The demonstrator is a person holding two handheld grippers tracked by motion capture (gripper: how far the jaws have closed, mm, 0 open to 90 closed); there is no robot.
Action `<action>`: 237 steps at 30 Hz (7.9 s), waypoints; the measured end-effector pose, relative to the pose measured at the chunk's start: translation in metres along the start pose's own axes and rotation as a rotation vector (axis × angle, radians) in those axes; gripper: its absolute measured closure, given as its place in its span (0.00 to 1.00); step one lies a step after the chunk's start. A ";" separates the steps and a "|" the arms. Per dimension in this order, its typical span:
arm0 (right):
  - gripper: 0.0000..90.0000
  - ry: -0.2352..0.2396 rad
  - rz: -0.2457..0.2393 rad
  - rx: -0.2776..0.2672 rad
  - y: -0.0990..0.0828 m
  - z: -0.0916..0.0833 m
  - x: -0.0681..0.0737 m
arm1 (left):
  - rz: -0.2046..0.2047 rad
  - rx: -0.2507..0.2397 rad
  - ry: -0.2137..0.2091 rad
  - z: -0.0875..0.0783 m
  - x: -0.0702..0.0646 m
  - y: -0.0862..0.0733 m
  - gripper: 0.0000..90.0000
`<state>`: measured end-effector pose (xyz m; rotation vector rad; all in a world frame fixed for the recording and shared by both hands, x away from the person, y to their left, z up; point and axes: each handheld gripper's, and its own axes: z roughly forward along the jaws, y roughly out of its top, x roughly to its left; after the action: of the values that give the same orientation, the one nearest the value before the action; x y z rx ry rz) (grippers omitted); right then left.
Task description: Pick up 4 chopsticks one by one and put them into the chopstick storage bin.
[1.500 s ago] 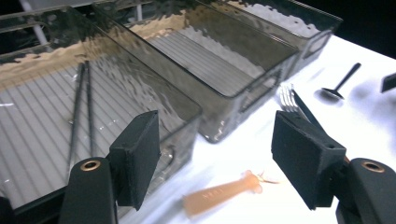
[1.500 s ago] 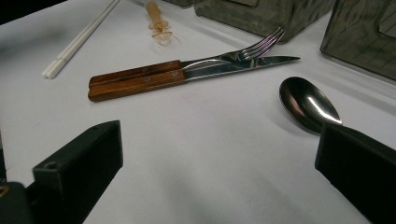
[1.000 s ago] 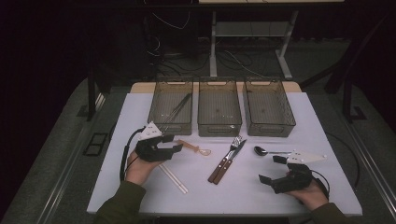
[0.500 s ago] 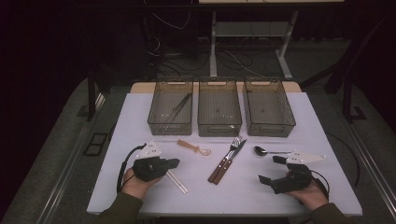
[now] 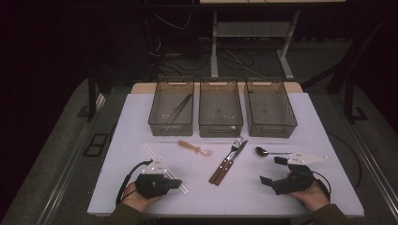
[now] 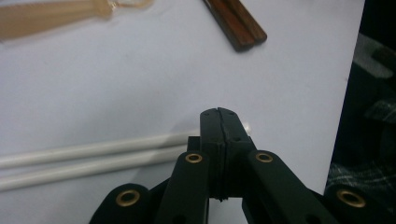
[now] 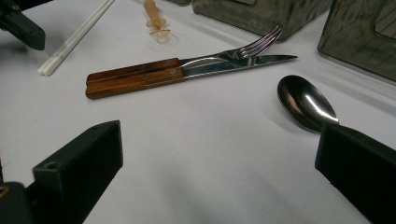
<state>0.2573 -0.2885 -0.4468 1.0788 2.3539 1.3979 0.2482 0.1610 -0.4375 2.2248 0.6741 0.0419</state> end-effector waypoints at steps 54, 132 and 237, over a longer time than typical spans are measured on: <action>0.01 0.001 -0.012 0.004 0.000 0.002 0.001 | 0.078 0.067 -0.066 0.031 0.000 0.017 0.99; 0.01 0.000 -0.008 0.003 0.000 0.001 0.000 | 0.061 0.004 0.011 0.074 0.031 0.059 0.99; 0.01 0.000 -0.005 0.001 -0.001 -0.001 0.000 | -0.163 0.095 0.411 -0.020 0.129 0.014 1.00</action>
<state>0.2563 -0.2899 -0.4467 1.0728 2.3561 1.3946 0.3603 0.2285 -0.4376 2.2637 1.0982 0.4006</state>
